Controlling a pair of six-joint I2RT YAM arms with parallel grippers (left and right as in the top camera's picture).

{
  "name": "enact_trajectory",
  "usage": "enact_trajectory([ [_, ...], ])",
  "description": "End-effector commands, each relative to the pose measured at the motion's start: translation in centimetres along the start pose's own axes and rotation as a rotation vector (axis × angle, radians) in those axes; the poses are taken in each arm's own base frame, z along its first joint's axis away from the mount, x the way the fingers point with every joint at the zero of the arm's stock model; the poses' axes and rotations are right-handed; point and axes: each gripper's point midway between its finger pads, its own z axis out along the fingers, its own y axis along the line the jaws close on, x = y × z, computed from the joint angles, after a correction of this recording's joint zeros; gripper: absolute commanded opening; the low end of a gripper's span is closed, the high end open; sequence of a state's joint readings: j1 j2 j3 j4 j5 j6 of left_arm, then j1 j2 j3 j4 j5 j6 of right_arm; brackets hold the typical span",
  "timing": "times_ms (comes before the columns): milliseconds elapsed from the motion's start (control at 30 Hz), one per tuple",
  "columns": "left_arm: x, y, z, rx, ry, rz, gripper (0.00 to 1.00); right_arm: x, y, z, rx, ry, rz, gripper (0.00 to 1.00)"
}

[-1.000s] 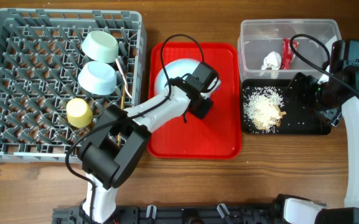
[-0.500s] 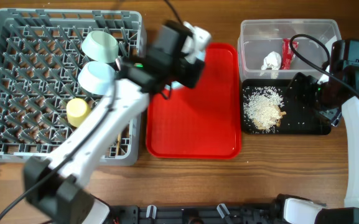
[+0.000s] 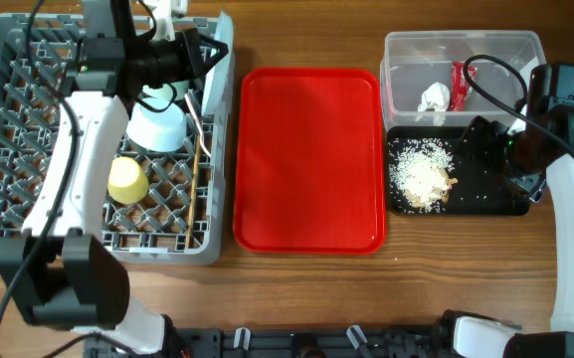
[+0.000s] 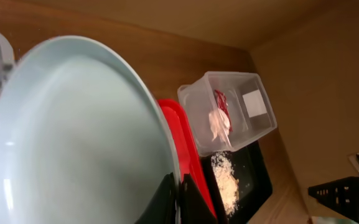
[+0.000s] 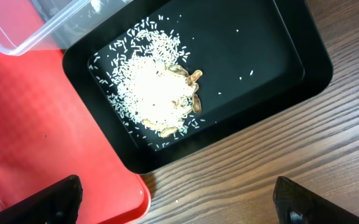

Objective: Sort waste into correct bins and load items into the dishwasher rack
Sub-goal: 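Grasp the white plate with the left gripper, stand it upright in rack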

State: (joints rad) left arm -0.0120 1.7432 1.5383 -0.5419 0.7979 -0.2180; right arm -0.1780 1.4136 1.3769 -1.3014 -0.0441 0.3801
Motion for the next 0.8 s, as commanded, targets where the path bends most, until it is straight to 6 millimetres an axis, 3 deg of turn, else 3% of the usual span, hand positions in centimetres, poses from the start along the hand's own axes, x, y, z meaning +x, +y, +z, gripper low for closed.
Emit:
enact_trajectory([
  [0, 0.1, 1.1, 0.6, 0.044, 0.025, -0.042, 0.04, 0.0, 0.1, -0.4, -0.006, -0.013, -0.014, 0.99],
  [67, 0.0, 2.6, 0.5, 0.023, 0.019, -0.066, 0.04, 0.0, 0.1, -0.4, -0.006, -0.012, -0.014, 0.99],
  [100, -0.3, 3.7, 0.1, -0.02, 0.004, -0.077, 0.11, 0.0, 0.1, -0.4, -0.006, -0.011, -0.014, 0.99],
  [167, -0.3, 6.5, -0.9, -0.136, -0.012, -0.12, 0.88, 0.0, 0.1, -0.4, -0.006, -0.012, -0.015, 0.99],
  [200, 0.0, 7.9, -1.6, -0.192, -0.009, -0.155, 1.0, -0.1, 0.1, -0.4, -0.006, -0.013, -0.016, 0.99],
  [300, 1.2, 9.8, -3.9, -0.333, 0.008, -0.211, 1.0, -0.3, 0.2, -0.4, -0.011, -0.024, -0.016, 1.0],
  [400, 0.9, 8.3, -6.2, -0.383, -0.026, -0.188, 1.0, -1.0, 1.1, -0.5, -0.058, -0.048, -0.05, 1.0],
  [467, 1.5, 7.2, -7.4, -0.427, -0.024, -0.184, 1.0, -2.0, 5.2, -1.2, -0.27, -0.094, -0.192, 1.0],
  [533, 4.3, 9.9, -9.3, -0.709, 0.026, -0.263, 1.0, -4.6, 9.1, -2.4, -0.362, -0.254, -0.332, 0.99],
  [567, 5.4, 10.6, -9.8, -0.792, 0.058, -0.282, 1.0, -5.1, 9.7, -2.5, -0.351, -0.289, -0.36, 1.0],
  [633, 8.3, 10.3, -10.3, -0.858, 0.169, -0.3, 1.0, -4.3, 9.7, -2.0, -0.303, -0.274, -0.408, 0.99],
  [700, 11.2, 9.9, -11.3, -0.888, 0.284, -0.348, 1.0, -2.8, 8.5, -1.4, -0.262, -0.196, -0.383, 0.98],
  [767, 12.6, 9.3, -11.8, -0.893, 0.33, -0.352, 1.0, -1.4, 7.8, -1.4, -0.253, -0.16, -0.362, 0.97],
])
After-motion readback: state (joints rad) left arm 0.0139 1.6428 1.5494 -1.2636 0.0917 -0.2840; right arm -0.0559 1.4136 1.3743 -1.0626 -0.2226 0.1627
